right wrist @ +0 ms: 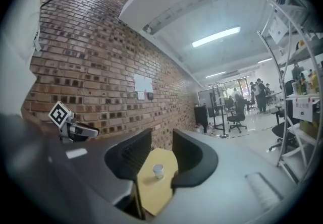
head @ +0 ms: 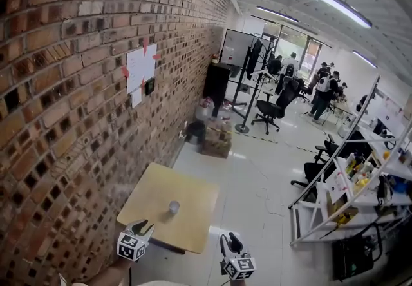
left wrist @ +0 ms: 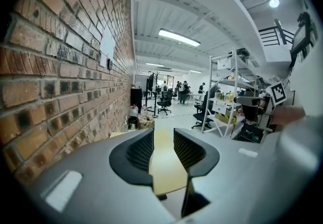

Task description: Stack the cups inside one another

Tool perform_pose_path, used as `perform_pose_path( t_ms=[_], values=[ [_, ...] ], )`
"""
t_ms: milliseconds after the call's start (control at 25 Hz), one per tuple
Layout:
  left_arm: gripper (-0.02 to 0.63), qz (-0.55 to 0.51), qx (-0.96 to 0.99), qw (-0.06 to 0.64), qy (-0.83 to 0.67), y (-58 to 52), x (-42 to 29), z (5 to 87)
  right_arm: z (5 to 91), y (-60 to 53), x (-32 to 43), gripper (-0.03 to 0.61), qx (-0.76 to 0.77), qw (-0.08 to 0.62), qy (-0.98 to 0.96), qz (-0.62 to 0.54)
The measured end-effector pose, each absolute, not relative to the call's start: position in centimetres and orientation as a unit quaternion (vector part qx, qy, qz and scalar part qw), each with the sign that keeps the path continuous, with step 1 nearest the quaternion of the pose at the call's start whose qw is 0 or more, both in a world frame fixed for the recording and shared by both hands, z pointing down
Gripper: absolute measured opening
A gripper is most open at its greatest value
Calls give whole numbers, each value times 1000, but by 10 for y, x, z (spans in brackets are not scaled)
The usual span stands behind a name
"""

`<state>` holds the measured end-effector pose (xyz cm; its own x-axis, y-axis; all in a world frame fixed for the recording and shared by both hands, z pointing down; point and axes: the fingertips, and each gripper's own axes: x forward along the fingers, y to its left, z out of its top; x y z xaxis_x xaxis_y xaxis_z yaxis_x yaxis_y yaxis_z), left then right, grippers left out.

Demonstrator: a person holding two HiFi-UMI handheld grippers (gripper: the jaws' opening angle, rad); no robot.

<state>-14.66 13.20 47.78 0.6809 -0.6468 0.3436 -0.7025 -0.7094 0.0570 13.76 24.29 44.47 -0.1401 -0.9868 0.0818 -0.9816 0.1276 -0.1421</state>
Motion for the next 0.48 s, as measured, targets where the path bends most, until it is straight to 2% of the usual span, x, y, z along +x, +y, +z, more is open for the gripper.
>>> perform_pose_path(
  t_ms=[80, 160, 480],
  values=[
    [141, 151, 913, 93, -367, 131, -142, 478, 448, 243, 138, 79, -655, -6, 751, -80],
    [141, 152, 915, 94, -362, 130, -137, 479, 449, 241, 137, 65, -652, -19, 754, -77],
    [141, 159, 920, 94, -346, 124, -121, 481, 439, 221, 138, 48, -654, -39, 754, -56]
  ],
)
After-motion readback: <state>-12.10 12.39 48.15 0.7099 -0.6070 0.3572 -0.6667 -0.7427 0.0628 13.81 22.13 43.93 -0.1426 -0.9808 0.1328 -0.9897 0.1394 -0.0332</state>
